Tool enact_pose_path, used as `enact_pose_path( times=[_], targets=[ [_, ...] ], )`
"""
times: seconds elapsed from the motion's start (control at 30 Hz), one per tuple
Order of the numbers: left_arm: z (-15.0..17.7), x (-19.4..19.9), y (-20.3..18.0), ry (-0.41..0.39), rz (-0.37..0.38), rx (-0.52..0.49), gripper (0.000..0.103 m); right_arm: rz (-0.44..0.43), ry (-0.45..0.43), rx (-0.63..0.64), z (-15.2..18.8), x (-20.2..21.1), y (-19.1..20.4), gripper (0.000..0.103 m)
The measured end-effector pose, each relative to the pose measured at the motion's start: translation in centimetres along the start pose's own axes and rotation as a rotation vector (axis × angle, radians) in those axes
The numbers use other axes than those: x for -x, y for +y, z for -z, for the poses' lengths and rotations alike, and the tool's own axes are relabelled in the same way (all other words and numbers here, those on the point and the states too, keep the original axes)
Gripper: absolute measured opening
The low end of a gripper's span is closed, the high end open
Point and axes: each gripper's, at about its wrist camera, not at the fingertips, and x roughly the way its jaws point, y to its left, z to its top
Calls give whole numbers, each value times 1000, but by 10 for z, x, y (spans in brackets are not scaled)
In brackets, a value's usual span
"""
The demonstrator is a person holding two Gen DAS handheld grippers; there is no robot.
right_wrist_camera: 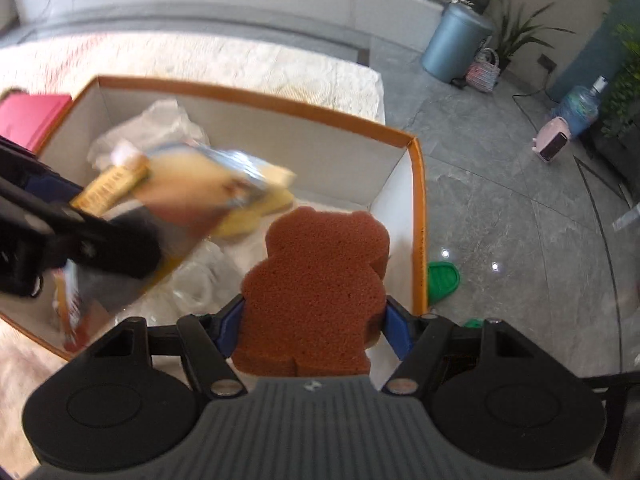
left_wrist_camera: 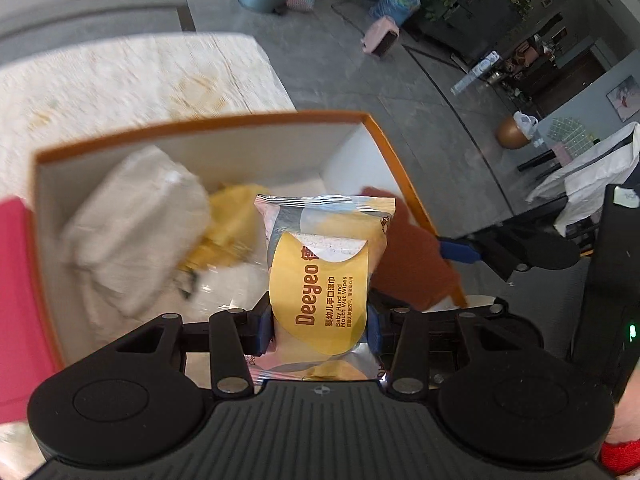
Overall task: Organize soft objects
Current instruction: 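Carry the packet and sponge into the orange box and open both tools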
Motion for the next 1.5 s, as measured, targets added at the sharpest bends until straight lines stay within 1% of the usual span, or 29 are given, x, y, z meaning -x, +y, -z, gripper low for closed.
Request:
enact_pose_path(
  times=[0.1, 0.23, 0.33, 0.4, 0.53, 0.6, 0.7, 0.77, 0.8, 0.83, 0.87, 0.9, 0.93, 0.97, 1.0, 1.03, 1.13, 1.2, 1.27, 1.37, 1.5],
  targets=[
    [-2, -16, -3, 21, -18, 28, 50, 32, 22, 95, 1, -3, 2, 69],
    [-5, -34, 0, 68, -24, 98, 50, 39, 61, 152, 2, -13, 2, 69],
    [-4, -43, 3, 98, -38, 120, 51, 43, 81, 191, 2, -19, 4, 70],
    [-4, -47, 7, 114, -38, 143, 51, 26, 93, 185, 2, -20, 2, 70],
    [-5, -47, 11, 111, -14, 138, 61, 5, 111, 187, 1, -21, -1, 71],
    [-5, -47, 9, 113, -2, 129, 64, -9, 126, 180, -1, -23, -3, 72],
    [-6, -43, 9, 116, 31, 135, 66, -26, 141, 171, -3, -22, -5, 75],
    [-6, -37, 9, 114, 40, 119, 65, -40, 146, 162, -4, -20, -7, 77],
    [-7, -34, 10, 115, 39, 109, 56, -48, 148, 159, -5, -19, -8, 78],
    [-7, -31, 9, 119, 33, 98, 43, -54, 152, 158, -5, -18, -8, 79],
    [-7, -29, 9, 125, 23, 83, 37, -56, 158, 160, -4, -16, -7, 77],
    [-6, -29, 8, 130, 14, 67, 30, -58, 167, 165, -3, -16, -6, 72],
    [-5, -28, 8, 132, 4, 60, 29, -58, 178, 169, -2, -17, -6, 68],
    [-4, -28, 9, 132, -5, 57, 28, -60, 186, 168, -1, -17, -5, 58],
    [-2, -28, 9, 133, -14, 55, 25, -67, 192, 152, -1, -18, -6, 54],
    [-1, -27, 10, 131, -19, 55, 24, -79, 199, 132, -1, -19, -7, 49],
    [5, -23, 10, 114, -34, 29, 24, -119, 212, 77, 1, -22, -12, 42],
    [8, -17, 9, 103, -37, 12, 24, -123, 222, 37, 2, -23, -15, 41],
    [11, -9, 9, 87, -49, -8, 24, -109, 223, 15, 4, -22, -16, 38],
    [16, 5, 7, 53, -76, -49, 24, -98, 211, 1, 4, -13, -15, 38],
    [24, 31, 4, -9, -84, -88, 24, -82, 177, -24, 4, 3, -9, 38]
  ],
)
